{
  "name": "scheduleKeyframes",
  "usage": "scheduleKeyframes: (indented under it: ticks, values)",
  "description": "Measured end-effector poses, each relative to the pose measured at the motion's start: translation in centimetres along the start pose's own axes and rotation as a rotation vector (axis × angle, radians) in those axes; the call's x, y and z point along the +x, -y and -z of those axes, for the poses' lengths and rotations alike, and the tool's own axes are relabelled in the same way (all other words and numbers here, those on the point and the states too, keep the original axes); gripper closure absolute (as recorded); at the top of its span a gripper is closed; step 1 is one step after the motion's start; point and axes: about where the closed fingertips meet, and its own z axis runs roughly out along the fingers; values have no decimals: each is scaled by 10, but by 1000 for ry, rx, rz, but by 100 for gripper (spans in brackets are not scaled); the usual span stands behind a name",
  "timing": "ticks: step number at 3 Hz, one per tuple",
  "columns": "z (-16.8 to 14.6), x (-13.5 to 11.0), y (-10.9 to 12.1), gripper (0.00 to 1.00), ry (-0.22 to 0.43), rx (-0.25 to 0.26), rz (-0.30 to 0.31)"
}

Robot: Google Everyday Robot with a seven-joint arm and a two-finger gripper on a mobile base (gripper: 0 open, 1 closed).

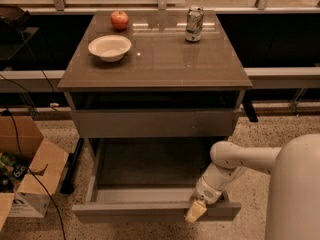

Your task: Open middle drawer

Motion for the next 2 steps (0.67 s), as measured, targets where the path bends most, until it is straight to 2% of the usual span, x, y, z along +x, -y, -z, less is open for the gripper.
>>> scheduleKeyframes:
  ticks: [1,2]
  values:
    - [1,-1,2,16,0,0,0]
    - [1,-1,2,0,0,0,0]
